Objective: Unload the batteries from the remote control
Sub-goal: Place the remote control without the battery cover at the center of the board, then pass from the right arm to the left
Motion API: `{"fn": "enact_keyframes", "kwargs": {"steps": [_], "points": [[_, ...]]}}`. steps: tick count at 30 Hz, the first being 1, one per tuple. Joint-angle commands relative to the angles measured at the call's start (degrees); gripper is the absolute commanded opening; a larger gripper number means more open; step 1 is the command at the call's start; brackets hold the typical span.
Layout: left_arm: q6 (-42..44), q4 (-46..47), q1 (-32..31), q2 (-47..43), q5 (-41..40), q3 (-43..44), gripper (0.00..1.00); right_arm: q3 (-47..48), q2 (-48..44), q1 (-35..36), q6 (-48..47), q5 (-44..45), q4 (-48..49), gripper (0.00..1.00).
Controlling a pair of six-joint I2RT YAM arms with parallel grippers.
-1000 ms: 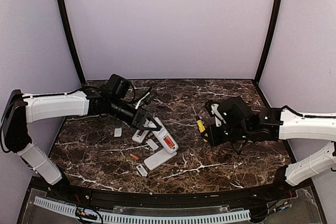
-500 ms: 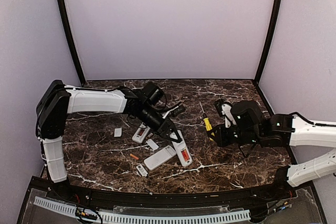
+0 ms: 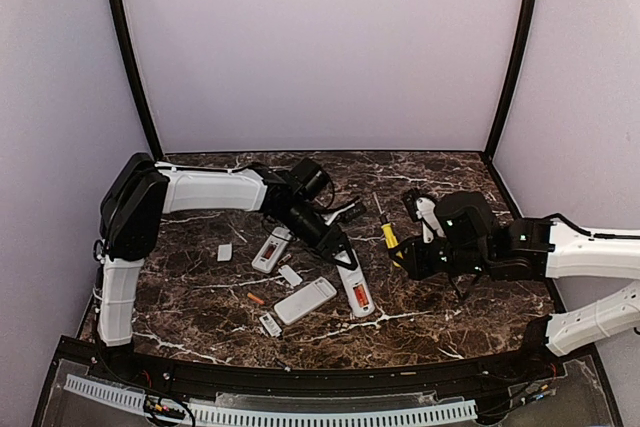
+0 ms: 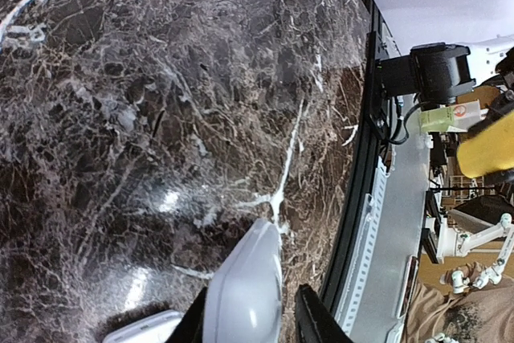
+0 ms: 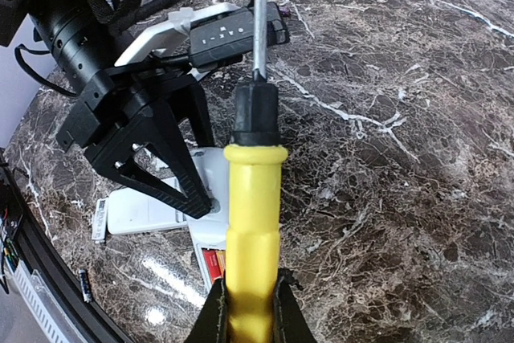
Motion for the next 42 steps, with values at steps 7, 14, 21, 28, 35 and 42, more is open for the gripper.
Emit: {"fn": "enact_keyframes", "kwargs": {"steps": [7, 14, 21, 28, 35, 42], "points": [[1.6, -2.0, 0.5, 3.0, -9.0, 3.9, 0.48, -1.1, -1.5, -0.2, 0.3, 0.2, 1.4, 0.0], [-2.2, 2.1, 1.1, 1.4, -16.3, 3.2, 0.69, -2.0, -3.4, -0.3, 1.0, 1.1, 1.2, 0.0], [-6.7, 7.3, 4.2, -7.2, -26.5, -2.1, 0.75, -2.5, -3.6, -0.1, 0.3, 0.3, 1.8, 0.0], [-20.0, 24.3, 10.1, -26.1, -22.1, -19.5, 0.75, -1.1, -2.1, 0.0, -5.4, -4.8, 3.6, 0.0], [-30.2, 30.9, 10.0, -34.7, -10.0, -25.2, 0.75, 2.2, 4.4, 2.9, -10.5, -7.8, 4.2, 0.0], [-29.9, 24.5, 6.3, -33.8, -4.2, -25.1, 0.75, 7.9, 10.4, 7.0, -13.5, -5.5, 3.7, 0.0]]}}
